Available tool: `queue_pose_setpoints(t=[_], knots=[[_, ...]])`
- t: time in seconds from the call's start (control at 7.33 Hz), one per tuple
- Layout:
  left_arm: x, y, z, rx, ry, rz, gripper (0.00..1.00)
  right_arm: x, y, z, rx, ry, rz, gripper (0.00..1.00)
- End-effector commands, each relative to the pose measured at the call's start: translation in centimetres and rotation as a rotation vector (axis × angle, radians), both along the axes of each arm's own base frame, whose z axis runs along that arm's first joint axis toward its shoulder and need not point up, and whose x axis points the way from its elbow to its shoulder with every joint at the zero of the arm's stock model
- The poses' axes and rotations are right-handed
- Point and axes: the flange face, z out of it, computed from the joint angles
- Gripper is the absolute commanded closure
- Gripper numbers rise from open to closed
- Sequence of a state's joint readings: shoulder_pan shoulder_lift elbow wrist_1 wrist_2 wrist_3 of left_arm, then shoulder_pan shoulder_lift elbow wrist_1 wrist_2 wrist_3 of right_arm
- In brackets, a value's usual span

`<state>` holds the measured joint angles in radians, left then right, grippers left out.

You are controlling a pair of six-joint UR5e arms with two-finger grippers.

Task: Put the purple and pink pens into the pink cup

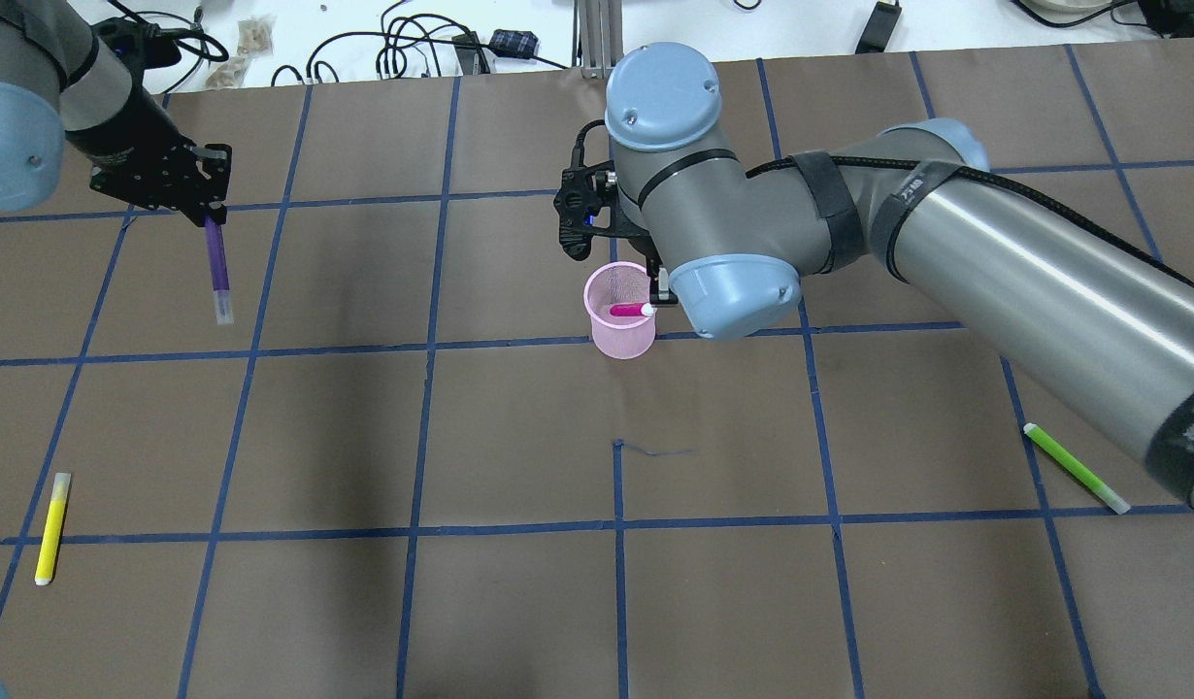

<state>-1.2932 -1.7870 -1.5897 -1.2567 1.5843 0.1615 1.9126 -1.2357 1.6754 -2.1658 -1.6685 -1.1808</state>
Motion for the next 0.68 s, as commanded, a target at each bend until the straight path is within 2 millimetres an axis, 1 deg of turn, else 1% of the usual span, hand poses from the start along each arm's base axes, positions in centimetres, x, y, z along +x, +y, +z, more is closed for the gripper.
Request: queue_pose_setpoints(t=[0.0, 0.14, 0.27, 0.41, 0.55], knots=[[-1.2, -0.5, 0.2, -0.018, 0.001, 0.031, 1.0, -0.6, -0.4, 2.9, -0.047, -0.016, -0.007, 0.0], [-3.5, -0.6, 0.4, -0.024, 0.005, 0.058, 1.0, -1.6, -0.2, 5.9, -0.088, -0.027, -0.021, 0.0], [-6.4, -0.9, 0.4, -0.048, 0.011, 0.087, 1.0, -3.3, 0.1, 8.7, -0.123, -0.035, -0.049, 0.0], [-10.8, -1.1, 0.6, -0.095, 0.02, 0.122, 1.0, -5.7, 0.7, 10.5, -0.078, -0.025, -0.095, 0.0], [-15.7, -0.9, 1.0, -0.151, 0.036, 0.13, 1.0, -8.0, 1.0, 12.7, -0.06, -0.023, -0.15, 0.0]])
